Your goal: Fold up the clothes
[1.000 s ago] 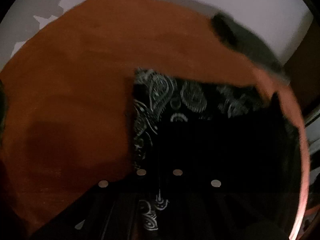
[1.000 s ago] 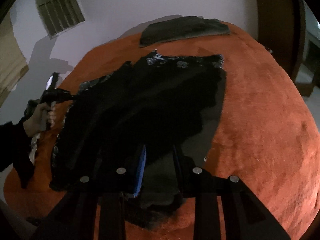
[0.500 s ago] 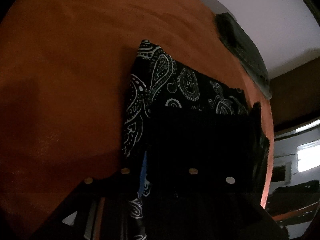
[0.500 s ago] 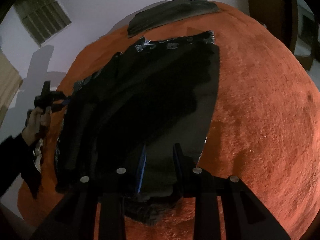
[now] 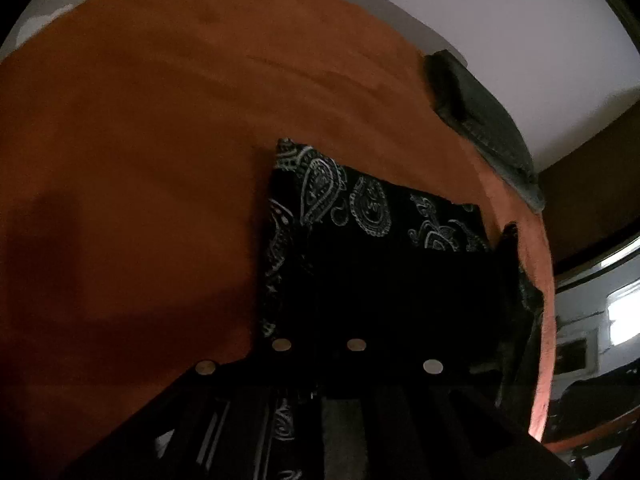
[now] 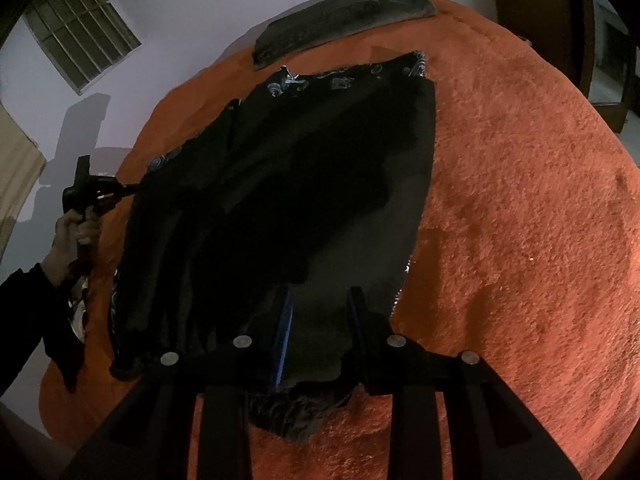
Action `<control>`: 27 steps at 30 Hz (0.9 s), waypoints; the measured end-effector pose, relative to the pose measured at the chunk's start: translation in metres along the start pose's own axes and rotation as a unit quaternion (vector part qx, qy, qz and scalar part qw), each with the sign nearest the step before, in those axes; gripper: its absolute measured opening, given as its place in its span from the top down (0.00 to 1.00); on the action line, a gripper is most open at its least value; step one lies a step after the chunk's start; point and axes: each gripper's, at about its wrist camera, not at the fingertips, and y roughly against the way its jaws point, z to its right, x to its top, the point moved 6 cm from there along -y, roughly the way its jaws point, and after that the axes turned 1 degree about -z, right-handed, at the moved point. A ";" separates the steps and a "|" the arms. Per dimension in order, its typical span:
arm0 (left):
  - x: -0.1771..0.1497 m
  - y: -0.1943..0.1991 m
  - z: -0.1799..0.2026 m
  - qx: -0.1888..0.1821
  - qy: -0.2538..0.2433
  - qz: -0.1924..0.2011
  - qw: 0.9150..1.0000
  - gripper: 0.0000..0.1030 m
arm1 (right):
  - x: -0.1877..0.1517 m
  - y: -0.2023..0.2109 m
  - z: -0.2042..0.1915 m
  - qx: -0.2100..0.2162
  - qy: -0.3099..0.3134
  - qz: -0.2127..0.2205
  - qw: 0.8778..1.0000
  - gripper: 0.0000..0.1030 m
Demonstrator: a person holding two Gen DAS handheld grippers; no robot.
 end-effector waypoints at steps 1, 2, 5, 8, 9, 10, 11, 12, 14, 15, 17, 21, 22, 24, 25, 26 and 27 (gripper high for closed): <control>0.000 0.002 -0.002 0.005 -0.004 0.000 1.000 1.00 | -0.001 -0.001 0.001 0.000 -0.001 -0.002 1.000 0.74; 0.001 0.000 -0.003 0.012 -0.005 -0.001 1.000 1.00 | -0.002 -0.002 0.001 -0.001 -0.002 -0.004 1.000 0.74; 0.000 -0.020 -0.004 0.037 -0.009 -0.013 0.999 0.99 | -0.004 -0.005 0.002 0.001 -0.009 -0.010 1.000 0.74; -0.008 -0.034 -0.006 0.057 -0.019 -0.023 0.998 0.98 | -0.005 -0.006 0.002 0.002 -0.008 -0.014 1.000 0.74; -0.009 -0.034 -0.004 0.057 -0.022 -0.019 0.998 0.98 | -0.005 -0.006 0.003 0.002 -0.008 -0.015 1.000 0.74; -0.009 -0.032 -0.004 0.055 -0.021 -0.019 0.998 0.96 | -0.005 -0.006 0.003 0.003 -0.008 -0.015 1.000 0.74; -0.009 -0.028 -0.005 0.050 -0.015 -0.024 0.998 0.95 | -0.005 -0.006 0.003 0.003 -0.009 -0.014 1.000 0.74; -0.010 -0.024 -0.007 0.046 -0.006 -0.030 0.998 0.93 | -0.004 -0.005 0.003 0.003 -0.008 -0.013 1.000 0.74; -0.015 -0.008 -0.012 0.041 0.009 -0.025 0.999 0.91 | -0.001 -0.003 0.003 -0.001 0.003 -0.008 1.000 0.74; -0.021 0.000 -0.012 0.041 0.003 -0.020 0.999 0.87 | 0.001 -0.002 0.003 -0.003 0.009 -0.005 1.000 0.73; -0.039 0.016 -0.013 0.041 -0.014 -0.014 0.999 0.80 | 0.004 0.000 0.008 -0.006 0.006 -0.001 1.000 0.68; -0.103 0.043 -0.012 0.013 -0.023 -0.044 0.999 0.75 | 0.001 -0.002 0.026 0.002 -0.041 -0.008 0.999 0.61; -0.120 0.046 -0.006 0.004 -0.026 -0.056 0.998 0.75 | -0.002 -0.005 0.031 0.002 -0.052 -0.015 0.999 0.61; -0.152 0.050 0.017 -0.011 -0.052 -0.080 0.995 0.75 | -0.008 -0.012 0.040 0.002 -0.071 -0.028 0.997 0.61; -0.167 0.050 0.032 -0.019 -0.073 -0.089 0.993 0.75 | -0.008 -0.016 0.043 0.001 -0.075 -0.033 0.997 0.61; -0.182 0.048 0.051 -0.028 -0.100 -0.096 0.990 0.75 | -0.006 -0.019 0.046 0.000 -0.077 -0.034 0.996 0.61; -0.197 0.047 0.069 -0.036 -0.126 -0.104 0.986 0.75 | 0.001 -0.022 0.049 -0.001 -0.079 -0.032 0.996 0.61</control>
